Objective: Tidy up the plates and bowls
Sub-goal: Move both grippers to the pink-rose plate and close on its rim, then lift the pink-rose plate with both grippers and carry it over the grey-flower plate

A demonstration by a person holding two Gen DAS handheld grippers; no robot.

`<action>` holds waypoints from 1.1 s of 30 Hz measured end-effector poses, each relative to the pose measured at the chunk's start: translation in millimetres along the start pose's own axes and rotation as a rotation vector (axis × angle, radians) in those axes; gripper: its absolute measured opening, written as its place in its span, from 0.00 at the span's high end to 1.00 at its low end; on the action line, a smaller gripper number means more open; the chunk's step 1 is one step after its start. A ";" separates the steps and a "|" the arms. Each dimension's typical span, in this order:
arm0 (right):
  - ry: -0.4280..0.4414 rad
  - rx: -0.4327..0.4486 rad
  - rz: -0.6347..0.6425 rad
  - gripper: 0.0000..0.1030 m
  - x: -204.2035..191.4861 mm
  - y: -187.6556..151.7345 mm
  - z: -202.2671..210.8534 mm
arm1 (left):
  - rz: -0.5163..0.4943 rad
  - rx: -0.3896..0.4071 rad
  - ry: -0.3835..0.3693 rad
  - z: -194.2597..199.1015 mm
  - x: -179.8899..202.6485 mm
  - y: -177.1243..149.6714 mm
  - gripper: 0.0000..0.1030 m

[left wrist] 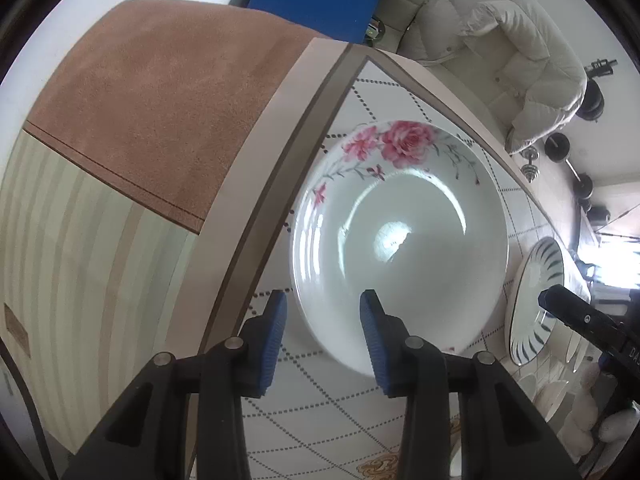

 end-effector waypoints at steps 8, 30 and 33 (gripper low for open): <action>0.006 -0.118 0.034 0.25 -17.1 54.8 -61.3 | -0.001 -0.067 -0.066 -38.1 -8.1 12.2 0.67; -0.036 -0.178 0.099 0.84 0.9 48.9 -91.8 | -0.045 0.003 -0.003 -29.2 -5.3 17.0 0.77; -0.018 -0.169 0.088 0.84 3.5 45.8 -85.4 | -0.051 0.019 -0.005 -18.6 -1.1 13.2 0.77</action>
Point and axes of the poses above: each gripper's, at about its wrist camera, not at the fingertips, and z roughly against the way its jaws point, x to its right, y to its top, the point moved 7 cm from there along -z, roughly the way its jaws point, and after that the axes turned 8 degrees about -z, right-handed, at the moved point
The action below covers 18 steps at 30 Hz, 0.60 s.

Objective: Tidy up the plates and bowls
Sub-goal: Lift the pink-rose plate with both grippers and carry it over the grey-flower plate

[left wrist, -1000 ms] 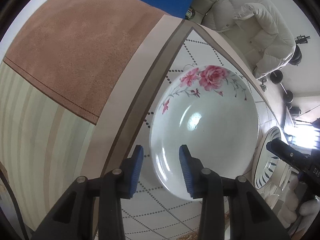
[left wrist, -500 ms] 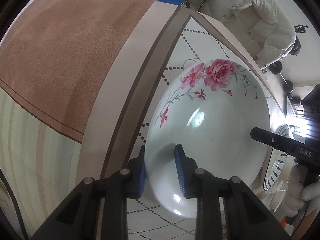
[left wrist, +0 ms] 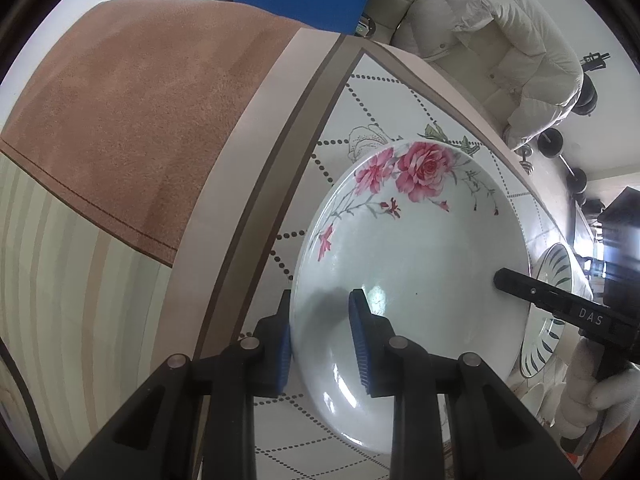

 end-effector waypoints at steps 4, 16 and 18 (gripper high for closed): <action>0.025 0.016 -0.007 0.85 4.5 -10.8 13.0 | -0.024 0.016 0.008 12.7 9.3 -6.3 0.77; 0.080 0.083 -0.044 0.85 24.1 -62.5 73.3 | -0.114 0.056 -0.005 58.6 70.1 -40.0 0.77; 0.088 0.097 -0.052 0.85 30.0 -75.3 86.1 | -0.134 0.058 -0.007 64.8 84.9 -47.5 0.77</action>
Point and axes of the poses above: each gripper's, at about its wrist camera, not at the fingertips, and z roughly against the way its jaws point, x to its right, y to its top, the point moved 7 cm from there along -z, roughly the way its jaws point, and after that the axes turned 8 degrees about -z, right-handed, at the moved point
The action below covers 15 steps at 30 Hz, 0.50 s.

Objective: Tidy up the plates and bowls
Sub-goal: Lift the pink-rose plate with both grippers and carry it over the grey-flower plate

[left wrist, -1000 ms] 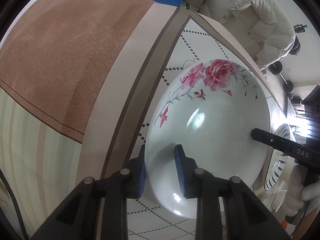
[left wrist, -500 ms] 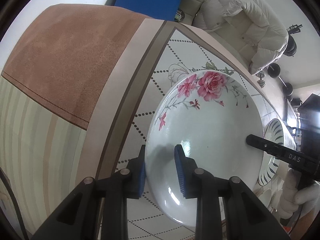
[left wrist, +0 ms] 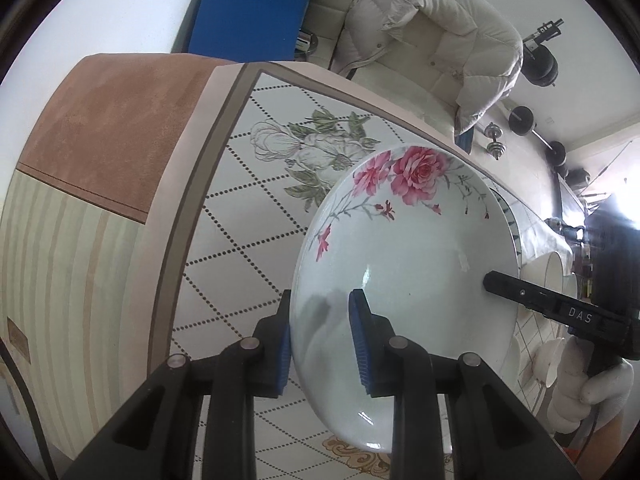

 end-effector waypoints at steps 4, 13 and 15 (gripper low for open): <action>0.008 0.023 -0.028 0.85 20.1 -24.7 31.2 | -0.042 0.003 -0.010 8.2 31.7 -8.4 0.77; 0.028 0.083 -0.101 0.85 73.8 -83.6 93.8 | -0.134 -0.002 -0.034 13.7 104.1 -32.8 0.77; 0.027 0.094 -0.111 0.85 87.0 -96.6 104.6 | -0.157 -0.010 -0.039 11.4 117.6 -39.1 0.77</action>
Point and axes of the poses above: each gripper's, at about its wrist camera, not at the fingertips, and z roughly against the way its jaws point, x to its right, y to its top, the point moved 7 cm from there along -z, roughly the way its jaws point, and after that the axes turned 8 degrees about -z, right-handed, at the moved point
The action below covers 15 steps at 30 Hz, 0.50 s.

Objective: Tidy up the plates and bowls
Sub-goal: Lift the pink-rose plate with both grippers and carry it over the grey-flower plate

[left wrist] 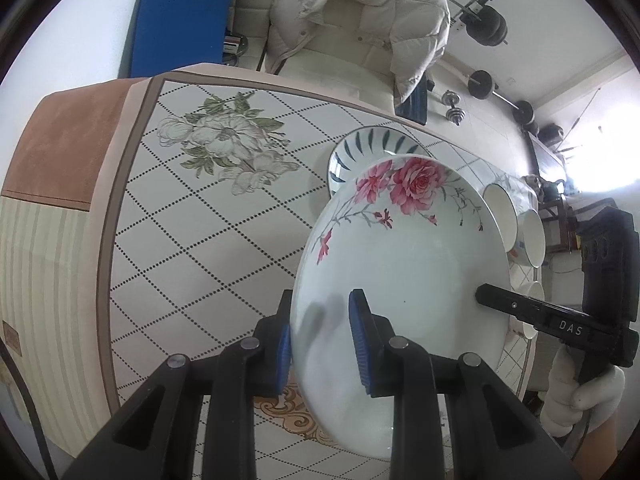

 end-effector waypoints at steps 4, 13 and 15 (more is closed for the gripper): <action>0.001 0.014 -0.024 0.85 27.5 -17.5 18.5 | -0.037 -0.012 -0.002 -7.0 27.5 -8.7 0.77; -0.002 0.024 -0.098 0.85 87.7 -49.4 34.0 | -0.102 -0.070 -0.006 -39.6 72.0 -31.4 0.77; -0.003 0.019 -0.112 0.85 99.4 -54.3 33.1 | -0.109 -0.086 -0.007 -48.6 77.2 -37.0 0.77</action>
Point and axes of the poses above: each gripper's, at about its wrist camera, not at the fingertips, and z roughly against the way its jaws point, x to its right, y to its top, the point moved 7 cm from there along -z, roughly the way its jaws point, and after that the axes turned 8 degrees about -z, right-handed, at the moved point
